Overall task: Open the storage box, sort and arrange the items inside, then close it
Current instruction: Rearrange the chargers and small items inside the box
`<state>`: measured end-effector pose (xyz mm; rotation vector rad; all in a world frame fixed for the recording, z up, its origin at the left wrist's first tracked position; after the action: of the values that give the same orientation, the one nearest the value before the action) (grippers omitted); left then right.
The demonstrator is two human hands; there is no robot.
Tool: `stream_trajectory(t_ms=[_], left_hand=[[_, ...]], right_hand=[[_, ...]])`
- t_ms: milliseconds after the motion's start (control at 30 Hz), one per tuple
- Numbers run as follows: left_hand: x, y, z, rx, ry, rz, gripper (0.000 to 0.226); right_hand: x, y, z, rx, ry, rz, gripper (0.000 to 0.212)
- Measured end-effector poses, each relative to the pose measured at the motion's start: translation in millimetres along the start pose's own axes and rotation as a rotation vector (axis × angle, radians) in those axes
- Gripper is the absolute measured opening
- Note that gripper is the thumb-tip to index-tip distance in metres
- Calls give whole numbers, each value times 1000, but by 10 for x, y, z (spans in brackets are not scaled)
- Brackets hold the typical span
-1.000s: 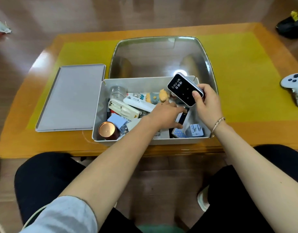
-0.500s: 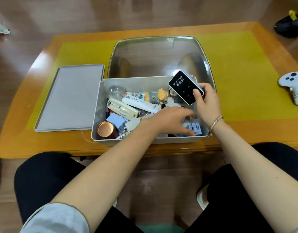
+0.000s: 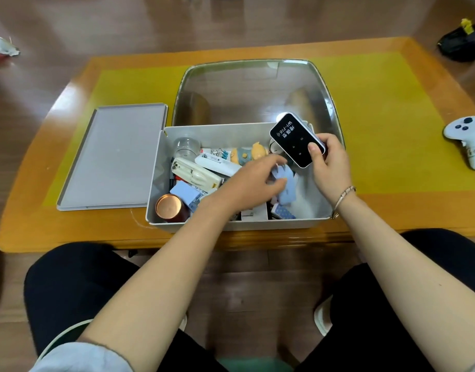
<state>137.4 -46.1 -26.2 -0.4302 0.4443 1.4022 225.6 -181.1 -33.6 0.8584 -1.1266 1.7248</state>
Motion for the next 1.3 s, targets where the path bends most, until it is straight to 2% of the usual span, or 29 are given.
stream_trajectory(t_ms=[100,233,300,433,533,600,700,800,900,1000,1133,1200,1300], left_hand=[[338,119,323,-112,51,147,28],[783,335,641,-222,-84,310,21],[939,433,739,-254,-166,364,24],[1187,544,818,-171,-435,482,35],[1304,553,821,-108,-536,546,41],[1224,488,818,-146,-553,511,41],[859,304,641,-176,-517,348,40],[383,73,237,-114,-474,150,36],[93,-164,-142,-17,-507,59,37],[97,-322,-372,42,-618,167,53],[149,-390,-535,84,-652,288,71],[152,-405,-572,119,-683,290,70],[167,-401,-536,89,-649,296,62]], right_hand=[[21,-7,-4,5,-8,5,18],[22,0,-7,12,-4,-5,17],[23,-2,-4,7,-9,-9,17],[25,3,8,-3,-22,-13,17],[27,4,15,-12,-17,-13,17],[28,6,19,-19,-16,-13,17],[18,8,33,-32,-12,-23,18],[25,10,40,-36,-7,-21,19],[37,16,43,-42,-1,-12,19],[40,10,40,-36,11,-14,19],[43,5,23,-25,15,-16,20],[29,6,17,-22,23,-25,21],[28,3,16,-19,33,-27,21]])
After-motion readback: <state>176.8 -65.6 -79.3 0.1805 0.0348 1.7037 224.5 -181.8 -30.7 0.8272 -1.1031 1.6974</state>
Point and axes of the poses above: each hand's wrist, its own y-axis away from the middle knuckle, its own z-axis out of the back of the hand, x = y × z, the point moved 9 cm from there along -y, towards the middle knuckle, and after that the axes turned 13 degrees about -y, right-handed, at the moved point
